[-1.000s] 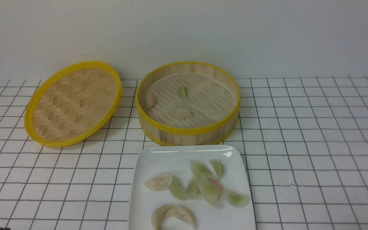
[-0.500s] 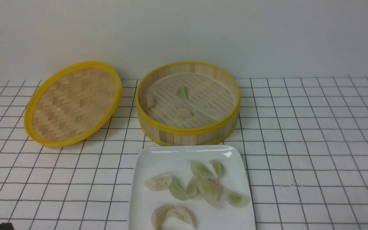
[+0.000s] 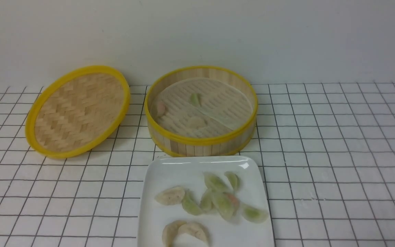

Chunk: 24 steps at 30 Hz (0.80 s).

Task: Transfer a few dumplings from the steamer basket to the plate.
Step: Use the left arm to grab a dumpling from the steamer

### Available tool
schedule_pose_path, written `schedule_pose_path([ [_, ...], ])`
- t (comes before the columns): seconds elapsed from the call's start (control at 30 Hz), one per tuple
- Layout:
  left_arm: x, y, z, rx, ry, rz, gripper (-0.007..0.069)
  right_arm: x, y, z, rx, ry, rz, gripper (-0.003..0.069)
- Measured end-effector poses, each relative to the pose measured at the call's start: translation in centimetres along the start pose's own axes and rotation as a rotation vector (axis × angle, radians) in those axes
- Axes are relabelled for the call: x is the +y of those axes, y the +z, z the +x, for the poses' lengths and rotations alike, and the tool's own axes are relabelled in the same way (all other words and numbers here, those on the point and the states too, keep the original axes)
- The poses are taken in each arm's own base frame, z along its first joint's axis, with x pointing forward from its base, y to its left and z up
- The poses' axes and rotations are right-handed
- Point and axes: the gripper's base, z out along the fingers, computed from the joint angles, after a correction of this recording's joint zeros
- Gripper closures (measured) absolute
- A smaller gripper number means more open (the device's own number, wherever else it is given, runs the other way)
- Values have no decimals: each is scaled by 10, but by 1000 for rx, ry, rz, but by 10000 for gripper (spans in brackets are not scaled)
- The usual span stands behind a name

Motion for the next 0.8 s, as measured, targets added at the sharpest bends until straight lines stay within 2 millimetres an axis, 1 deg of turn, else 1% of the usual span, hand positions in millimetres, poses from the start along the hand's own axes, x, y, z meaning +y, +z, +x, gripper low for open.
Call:
schedule_pose_path([
  [0.03,-3,2,-4,-3,9,3,631,0,0,0,0,0,0,673],
  [0.07,-22,19,-14,155,69,-7,631,0,0,0,0,0,0,673],
  [0.13,-45,54,-25,433,161,-46,631,0,0,0,0,0,0,673],
  [0.17,-52,72,-26,567,200,-63,631,0,0,0,0,0,0,673],
  [0.2,-55,87,-26,671,230,-74,631,0,0,0,0,1,0,673],
  [0.23,-58,109,-23,818,271,-85,631,0,0,0,0,1,0,673],
  [0.3,-57,149,-16,1007,320,-94,631,0,0,0,0,1,0,673],
  [0.33,-56,148,-15,1019,319,-95,631,0,0,0,0,1,0,673],
  [0.37,-49,178,-4,1139,338,-108,631,0,0,0,0,1,0,673],
  [0.4,-45,196,3,1196,346,-113,631,0,0,0,0,1,0,673],
  [0.43,-44,210,6,1224,360,-110,631,0,0,0,0,1,0,673],
  [0.47,-42,220,11,1249,373,-110,631,0,0,0,0,1,0,673],
  [0.53,-40,252,35,1333,453,-102,631,0,0,0,0,1,0,673],
  [0.57,-41,263,50,1376,500,-91,631,0,0,0,0,1,0,673],
  [0.63,-48,277,66,1402,562,-62,631,0,0,0,0,1,0,673],
  [0.7,-54,296,93,1436,626,-32,631,0,0,0,0,1,0,673],
  [0.77,-57,311,119,1477,668,-10,631,0,0,0,0,1,0,673],
  [0.8,-60,317,128,1488,684,6,631,0,0,0,0,1,0,673],
])
